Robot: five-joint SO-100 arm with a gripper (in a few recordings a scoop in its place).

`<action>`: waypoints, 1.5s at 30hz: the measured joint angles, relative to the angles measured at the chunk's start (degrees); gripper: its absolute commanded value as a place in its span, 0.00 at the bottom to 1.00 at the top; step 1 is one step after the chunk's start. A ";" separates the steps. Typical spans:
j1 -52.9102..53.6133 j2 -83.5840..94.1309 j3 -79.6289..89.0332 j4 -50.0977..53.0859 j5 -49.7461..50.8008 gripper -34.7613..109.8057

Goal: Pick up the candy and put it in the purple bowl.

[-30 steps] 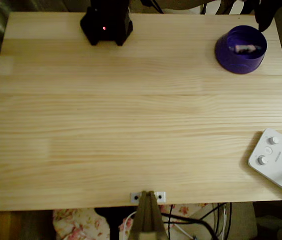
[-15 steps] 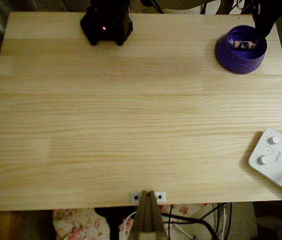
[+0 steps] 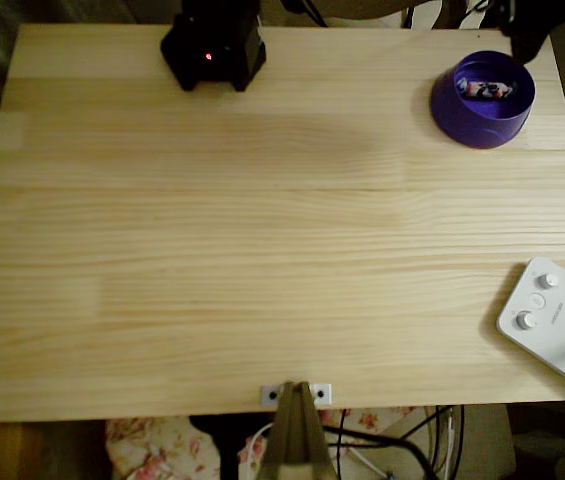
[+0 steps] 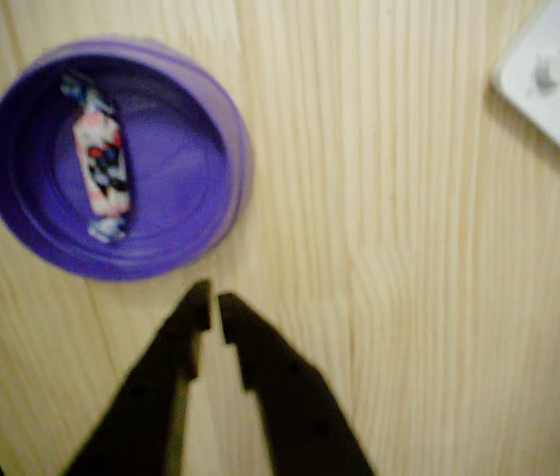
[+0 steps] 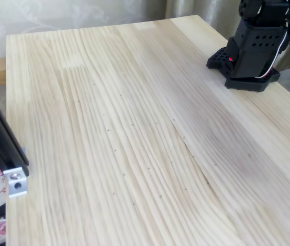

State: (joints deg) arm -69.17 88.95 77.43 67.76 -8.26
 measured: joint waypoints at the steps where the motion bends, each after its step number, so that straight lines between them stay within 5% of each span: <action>1: 0.44 0.53 1.14 0.00 0.00 0.23; 45: 57.92 53.70 48.69 5.98 -10.90 0.23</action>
State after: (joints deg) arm -11.25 142.65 126.12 73.74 -19.16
